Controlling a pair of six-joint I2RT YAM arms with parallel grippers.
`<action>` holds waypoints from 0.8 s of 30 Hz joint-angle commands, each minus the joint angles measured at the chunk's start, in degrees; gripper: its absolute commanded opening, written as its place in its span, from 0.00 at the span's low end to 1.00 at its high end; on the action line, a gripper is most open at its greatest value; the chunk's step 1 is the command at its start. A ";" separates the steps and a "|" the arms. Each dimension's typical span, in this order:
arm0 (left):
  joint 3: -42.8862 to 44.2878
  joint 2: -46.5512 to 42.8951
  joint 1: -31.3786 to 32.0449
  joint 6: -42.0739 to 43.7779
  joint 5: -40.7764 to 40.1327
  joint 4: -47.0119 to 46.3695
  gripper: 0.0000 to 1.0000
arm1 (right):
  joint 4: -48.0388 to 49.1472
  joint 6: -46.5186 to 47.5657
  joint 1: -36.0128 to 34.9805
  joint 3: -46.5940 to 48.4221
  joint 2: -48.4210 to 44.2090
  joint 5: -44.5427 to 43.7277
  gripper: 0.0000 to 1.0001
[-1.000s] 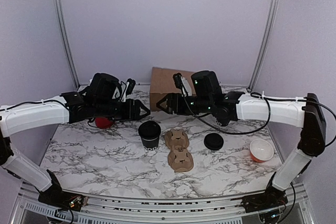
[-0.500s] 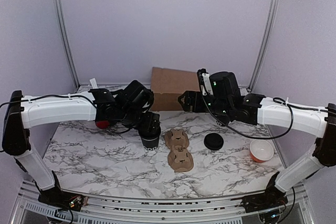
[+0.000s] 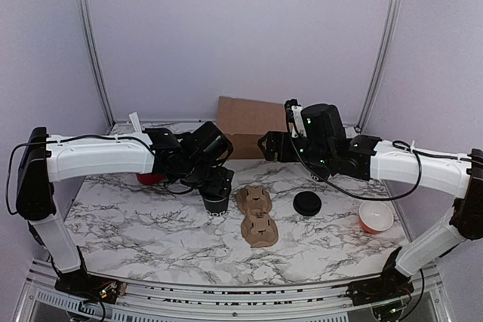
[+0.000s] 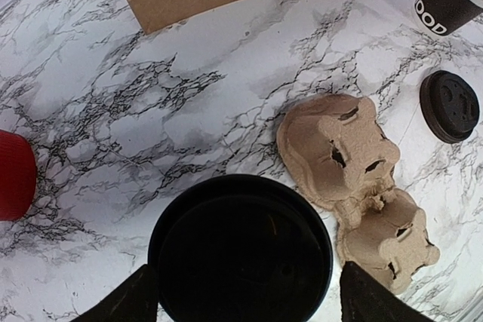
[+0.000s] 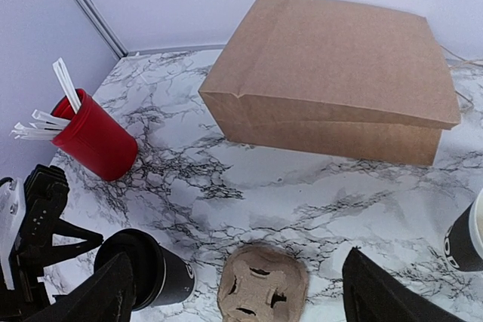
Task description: Pack the takeout coffee
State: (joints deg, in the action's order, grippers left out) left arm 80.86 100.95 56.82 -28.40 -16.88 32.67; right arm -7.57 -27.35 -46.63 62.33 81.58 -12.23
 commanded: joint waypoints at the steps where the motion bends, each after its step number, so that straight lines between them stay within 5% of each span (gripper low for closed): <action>1: 1.54 1.15 0.44 0.25 -1.48 2.66 0.81 | 0.23 0.23 0.49 -0.04 -1.25 -0.77 0.93; 14: 2.04 2.67 1.19 0.38 -3.51 3.13 0.77 | 0.93 0.01 0.51 -0.73 -1.66 -1.16 0.93; 24: 0.95 0.03 1.36 -0.11 -5.58 3.80 0.64 | 1.81 1.00 0.50 -1.17 -2.21 -2.87 0.93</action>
State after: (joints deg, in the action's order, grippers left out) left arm 81.58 103.07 57.82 -28.12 -20.78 34.57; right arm -7.31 -27.31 -46.61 60.99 81.34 -13.47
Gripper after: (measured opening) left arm 0.725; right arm 0.928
